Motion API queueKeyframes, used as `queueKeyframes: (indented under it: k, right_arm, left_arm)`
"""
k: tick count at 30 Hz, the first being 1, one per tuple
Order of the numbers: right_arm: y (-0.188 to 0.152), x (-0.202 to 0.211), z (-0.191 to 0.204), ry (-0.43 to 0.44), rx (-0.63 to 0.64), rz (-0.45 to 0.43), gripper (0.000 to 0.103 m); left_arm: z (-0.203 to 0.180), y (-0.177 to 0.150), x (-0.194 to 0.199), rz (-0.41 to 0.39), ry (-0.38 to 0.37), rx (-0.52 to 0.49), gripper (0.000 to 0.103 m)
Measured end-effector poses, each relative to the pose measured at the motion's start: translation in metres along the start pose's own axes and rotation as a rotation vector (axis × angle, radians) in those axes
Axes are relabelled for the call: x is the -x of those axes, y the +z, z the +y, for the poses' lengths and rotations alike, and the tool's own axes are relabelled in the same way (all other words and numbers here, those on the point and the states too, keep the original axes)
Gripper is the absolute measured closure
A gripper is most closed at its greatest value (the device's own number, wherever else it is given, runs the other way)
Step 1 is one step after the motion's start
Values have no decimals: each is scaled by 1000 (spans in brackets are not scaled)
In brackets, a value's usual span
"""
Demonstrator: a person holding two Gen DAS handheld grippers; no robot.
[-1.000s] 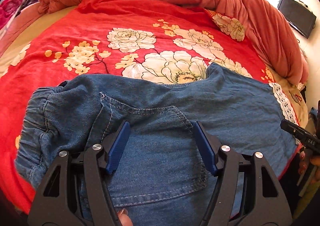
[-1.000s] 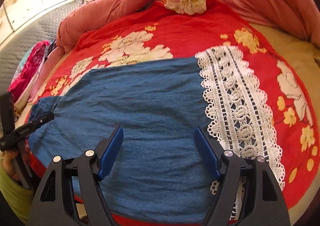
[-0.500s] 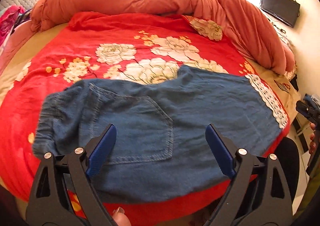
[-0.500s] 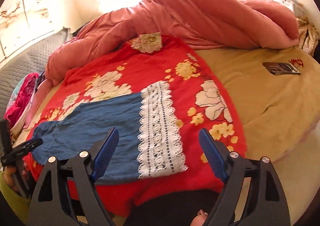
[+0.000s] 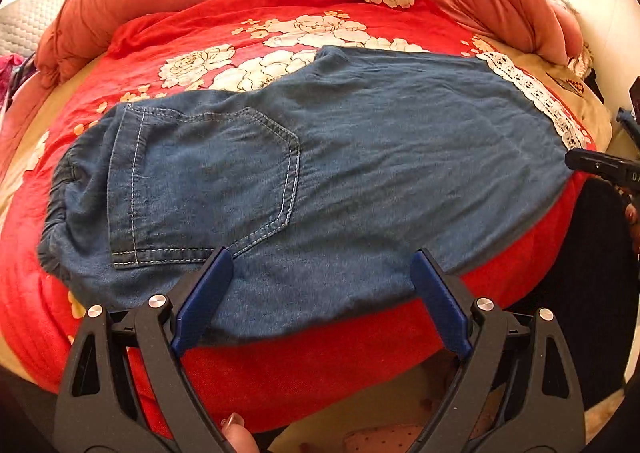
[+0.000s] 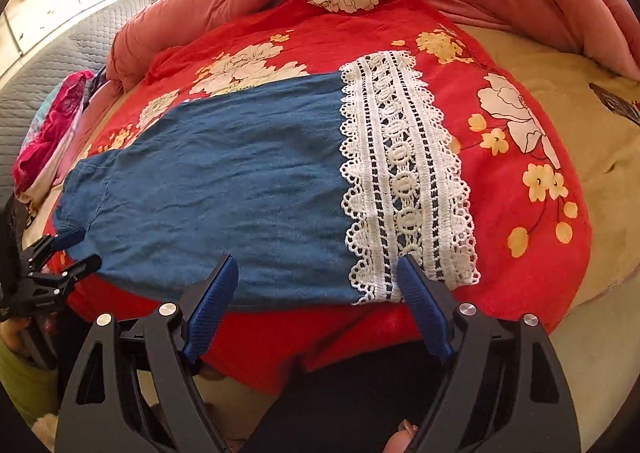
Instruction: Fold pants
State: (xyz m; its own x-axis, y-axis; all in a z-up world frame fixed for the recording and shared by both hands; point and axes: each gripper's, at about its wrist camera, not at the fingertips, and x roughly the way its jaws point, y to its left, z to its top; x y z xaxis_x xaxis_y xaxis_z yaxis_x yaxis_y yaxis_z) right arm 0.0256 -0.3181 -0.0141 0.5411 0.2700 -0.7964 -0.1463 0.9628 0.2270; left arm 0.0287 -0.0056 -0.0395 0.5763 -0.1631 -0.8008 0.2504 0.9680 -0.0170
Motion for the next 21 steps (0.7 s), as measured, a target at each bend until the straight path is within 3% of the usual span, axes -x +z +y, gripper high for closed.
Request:
queueKeyframes:
  k: [4,10,17,21]
  right_arm:
    - [-1,10,0,19,-7,-27,22]
    - [6,48,-14,18,-42,-156,22]
    - [4,67,-34,8,-95,-222,22]
    - [3,72,-43,6,-116,-250,22]
  left_arm:
    - [1,1,8,-13,-7,16,19]
    - [-9,13,39,-84,-70,16,19]
    - [-44,42,67,-177,-132,-30,19]
    - [-62,65,64,-185,-143,-58,18]
